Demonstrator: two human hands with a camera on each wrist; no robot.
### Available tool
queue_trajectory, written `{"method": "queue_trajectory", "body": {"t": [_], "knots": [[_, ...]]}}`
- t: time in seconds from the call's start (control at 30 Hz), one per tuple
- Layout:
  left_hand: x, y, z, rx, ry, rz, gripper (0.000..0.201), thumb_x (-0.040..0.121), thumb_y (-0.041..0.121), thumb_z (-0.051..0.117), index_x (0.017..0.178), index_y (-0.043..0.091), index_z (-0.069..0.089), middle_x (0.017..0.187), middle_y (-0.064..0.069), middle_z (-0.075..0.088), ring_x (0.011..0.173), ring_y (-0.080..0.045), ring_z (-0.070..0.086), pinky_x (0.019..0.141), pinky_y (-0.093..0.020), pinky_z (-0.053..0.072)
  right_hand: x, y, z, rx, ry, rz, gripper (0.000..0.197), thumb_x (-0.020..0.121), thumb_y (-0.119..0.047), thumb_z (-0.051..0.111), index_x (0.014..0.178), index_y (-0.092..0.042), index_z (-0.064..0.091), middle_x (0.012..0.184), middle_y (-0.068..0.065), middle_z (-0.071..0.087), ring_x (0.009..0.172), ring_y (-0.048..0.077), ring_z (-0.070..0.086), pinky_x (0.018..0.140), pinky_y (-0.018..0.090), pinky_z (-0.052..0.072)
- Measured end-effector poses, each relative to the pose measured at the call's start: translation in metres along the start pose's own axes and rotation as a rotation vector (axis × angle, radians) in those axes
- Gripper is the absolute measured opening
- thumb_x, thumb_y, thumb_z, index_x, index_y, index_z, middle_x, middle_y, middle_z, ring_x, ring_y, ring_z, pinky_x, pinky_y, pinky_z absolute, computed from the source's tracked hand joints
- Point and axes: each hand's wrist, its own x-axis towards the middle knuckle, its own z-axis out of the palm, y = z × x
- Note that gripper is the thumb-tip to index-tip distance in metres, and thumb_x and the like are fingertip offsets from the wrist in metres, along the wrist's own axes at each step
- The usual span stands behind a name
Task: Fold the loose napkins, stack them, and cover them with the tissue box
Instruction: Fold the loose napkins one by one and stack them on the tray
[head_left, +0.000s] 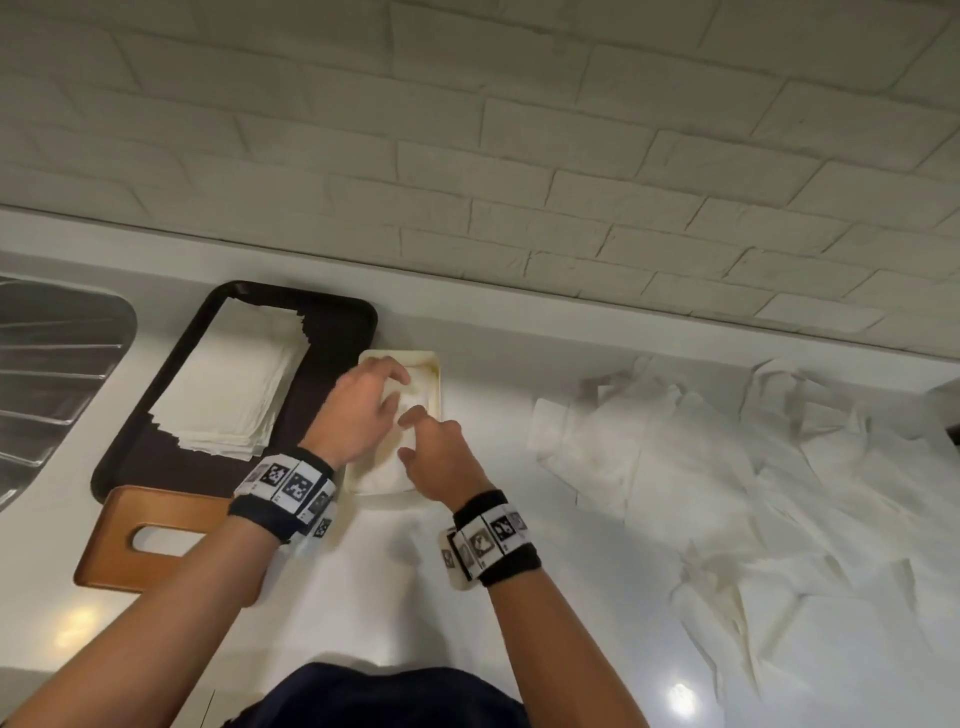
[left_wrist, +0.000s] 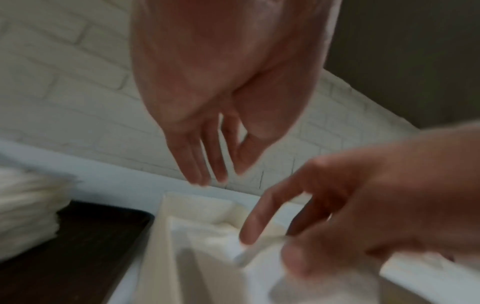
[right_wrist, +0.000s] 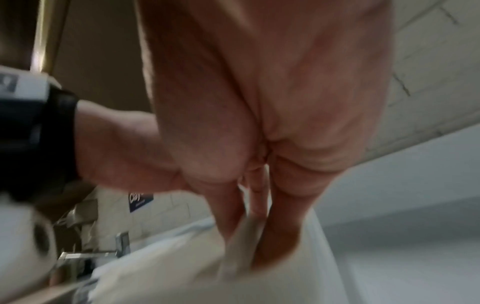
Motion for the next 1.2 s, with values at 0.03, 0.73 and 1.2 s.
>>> {"method": "queue_trajectory", "body": {"t": [0.03, 0.73, 1.2], "knots": [[0.0, 0.002, 0.005, 0.056, -0.12, 0.028, 0.034, 0.1, 0.012, 0.066, 0.131, 0.025, 0.062, 0.141, -0.003, 0.058, 0.134, -0.028, 0.055, 0.112, -0.046, 0.047, -0.002, 0.004, -0.008, 0.034, 0.038, -0.007, 0.029, 0.106, -0.021, 0.058, 0.134, -0.023, 0.059, 0.115, 0.016, 0.068, 0.089, 0.036, 0.075, 0.09, 0.05, 0.064], [-0.008, 0.104, 0.086, -0.227, -0.217, 0.108, 0.074, 0.097, 0.07, 0.061, 0.155, 0.027, 0.041, 0.156, 0.007, 0.048, 0.143, -0.013, 0.045, 0.119, -0.035, 0.04, -0.072, 0.152, -0.125, 0.518, 0.417, 0.004, 0.013, 0.101, -0.017, 0.075, 0.094, -0.012, 0.065, 0.079, -0.002, 0.064, 0.078, 0.014, 0.062, 0.075, 0.029, 0.049], [0.001, 0.127, 0.071, -0.807, -0.057, -0.035, 0.016, 0.097, 0.029, 0.08, 0.093, 0.014, 0.078, 0.087, -0.006, 0.076, 0.077, -0.015, 0.066, 0.076, -0.032, 0.056, -0.1, 0.118, -0.117, 1.373, 0.321, -0.002, 0.008, 0.103, -0.014, 0.069, 0.101, -0.011, 0.062, 0.11, 0.018, 0.068, 0.103, 0.029, 0.067, 0.085, 0.04, 0.055]]}}
